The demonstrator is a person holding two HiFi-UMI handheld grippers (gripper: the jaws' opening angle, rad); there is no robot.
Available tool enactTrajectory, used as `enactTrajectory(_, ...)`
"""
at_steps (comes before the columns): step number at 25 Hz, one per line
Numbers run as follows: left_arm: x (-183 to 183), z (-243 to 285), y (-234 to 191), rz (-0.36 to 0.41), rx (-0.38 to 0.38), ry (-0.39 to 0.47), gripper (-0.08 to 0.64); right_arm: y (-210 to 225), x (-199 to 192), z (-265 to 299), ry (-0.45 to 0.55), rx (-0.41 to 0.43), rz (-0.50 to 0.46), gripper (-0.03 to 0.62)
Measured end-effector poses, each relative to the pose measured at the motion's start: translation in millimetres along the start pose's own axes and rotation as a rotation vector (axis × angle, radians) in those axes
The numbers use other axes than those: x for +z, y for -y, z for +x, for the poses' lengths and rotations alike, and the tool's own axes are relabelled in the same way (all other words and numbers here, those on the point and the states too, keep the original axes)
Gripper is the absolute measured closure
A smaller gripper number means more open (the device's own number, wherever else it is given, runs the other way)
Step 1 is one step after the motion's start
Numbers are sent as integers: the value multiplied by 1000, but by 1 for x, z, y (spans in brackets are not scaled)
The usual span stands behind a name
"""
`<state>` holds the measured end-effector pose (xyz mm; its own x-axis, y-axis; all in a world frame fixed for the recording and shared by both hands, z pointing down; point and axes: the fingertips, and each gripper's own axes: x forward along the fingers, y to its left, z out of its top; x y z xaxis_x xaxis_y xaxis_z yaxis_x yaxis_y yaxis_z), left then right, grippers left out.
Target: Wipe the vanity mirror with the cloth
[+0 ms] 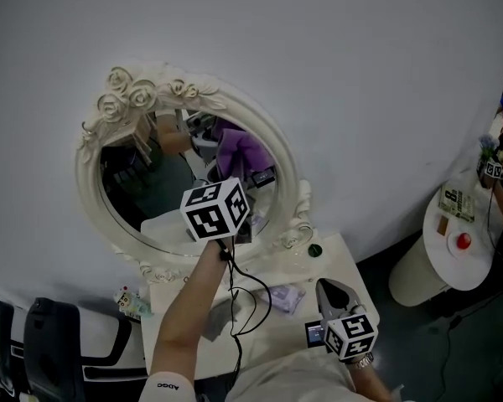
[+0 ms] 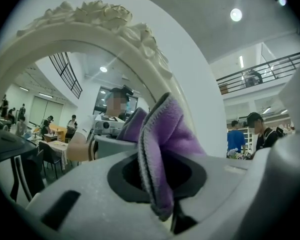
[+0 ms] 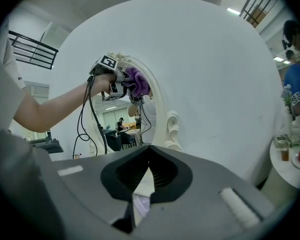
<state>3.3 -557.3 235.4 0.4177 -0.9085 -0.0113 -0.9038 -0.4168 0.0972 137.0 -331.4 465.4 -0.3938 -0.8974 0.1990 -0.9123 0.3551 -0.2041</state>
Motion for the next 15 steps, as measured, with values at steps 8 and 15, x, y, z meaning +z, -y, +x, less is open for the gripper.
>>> enactTrajectory(8, 4, -25, -48, 35, 64, 1, 505, -22, -4, 19, -29, 66, -22, 584)
enactTrajectory(15, 11, -77, -124, 46, 215, 19, 503, -66, -4, 45, -46, 185, -67, 584)
